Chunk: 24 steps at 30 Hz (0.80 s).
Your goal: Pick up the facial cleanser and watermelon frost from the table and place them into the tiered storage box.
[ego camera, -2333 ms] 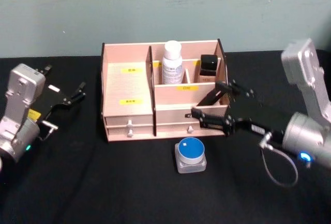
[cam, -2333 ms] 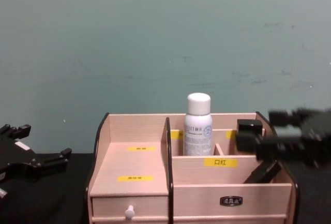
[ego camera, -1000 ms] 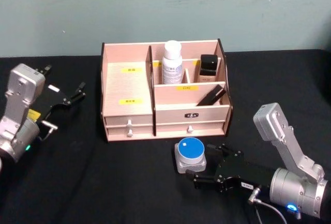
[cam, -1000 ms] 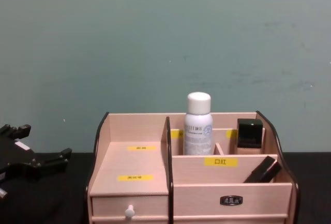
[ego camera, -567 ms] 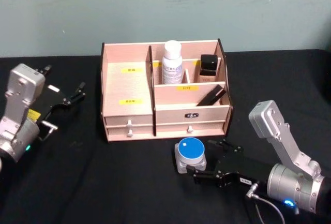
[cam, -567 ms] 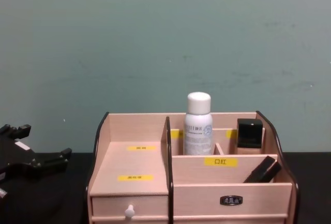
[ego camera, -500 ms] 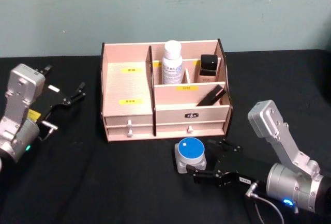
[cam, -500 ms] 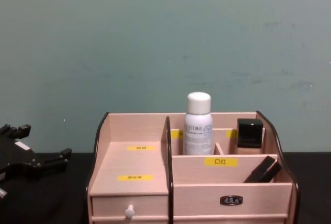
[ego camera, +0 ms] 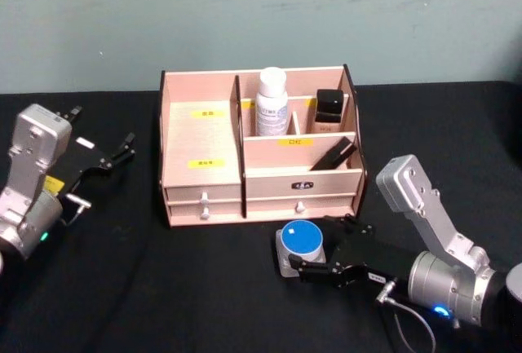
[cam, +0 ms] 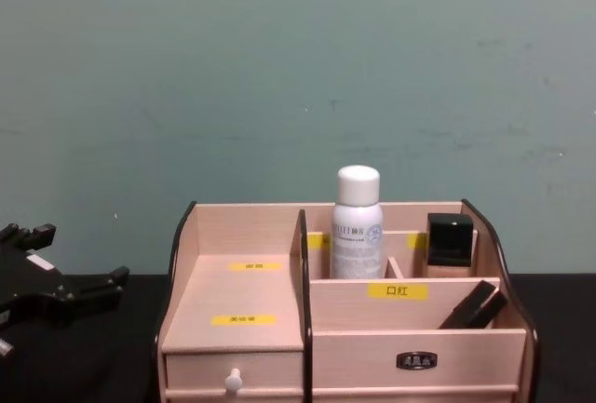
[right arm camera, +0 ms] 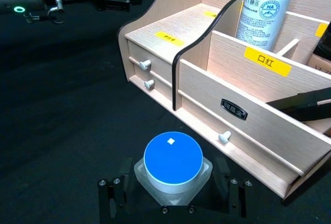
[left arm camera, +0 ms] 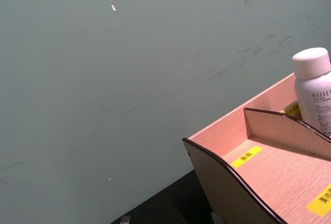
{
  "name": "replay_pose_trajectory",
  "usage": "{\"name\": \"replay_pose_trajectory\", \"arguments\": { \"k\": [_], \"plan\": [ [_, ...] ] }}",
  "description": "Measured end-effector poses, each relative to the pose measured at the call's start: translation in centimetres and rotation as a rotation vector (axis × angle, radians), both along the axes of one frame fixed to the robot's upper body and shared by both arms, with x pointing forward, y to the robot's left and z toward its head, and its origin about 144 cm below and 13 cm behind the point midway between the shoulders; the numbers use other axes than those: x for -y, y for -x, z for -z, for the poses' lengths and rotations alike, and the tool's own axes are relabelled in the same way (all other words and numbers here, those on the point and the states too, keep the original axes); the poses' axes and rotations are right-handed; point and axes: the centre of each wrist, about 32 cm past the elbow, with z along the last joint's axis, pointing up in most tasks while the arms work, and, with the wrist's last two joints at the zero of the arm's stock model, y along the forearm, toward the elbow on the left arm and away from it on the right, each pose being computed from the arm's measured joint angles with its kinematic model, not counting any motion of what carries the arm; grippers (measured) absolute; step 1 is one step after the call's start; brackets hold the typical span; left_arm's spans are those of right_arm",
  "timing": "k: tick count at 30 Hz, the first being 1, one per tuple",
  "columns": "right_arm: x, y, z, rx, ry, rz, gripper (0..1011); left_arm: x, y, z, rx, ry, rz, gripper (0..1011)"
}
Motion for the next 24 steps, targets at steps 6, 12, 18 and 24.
{"name": "replay_pose_trajectory", "arguments": {
  "k": [6, 12, 18, 24],
  "plan": [
    [-0.4, -0.5, 0.2, 0.0, -0.008, -0.009, 1003, 0.0, 0.0, 0.0, 0.0, 0.0, 0.0, 1001],
    [-0.9, -0.9, 0.3, -0.002, -0.013, -0.02, 1002, 0.0, 0.0, 0.0, 0.0, 0.0, 0.0, 1001],
    [-1.0, -1.2, 0.6, -0.003, -0.011, -0.022, 1003, 0.0, 0.0, 0.0, 0.0, 0.0, 0.0, 1001],
    [-1.1, -1.4, 0.6, 0.0, -0.008, -0.023, 1003, 0.0, 0.0, 0.0, 0.0, 0.0, 0.0, 1001]
  ]
}}
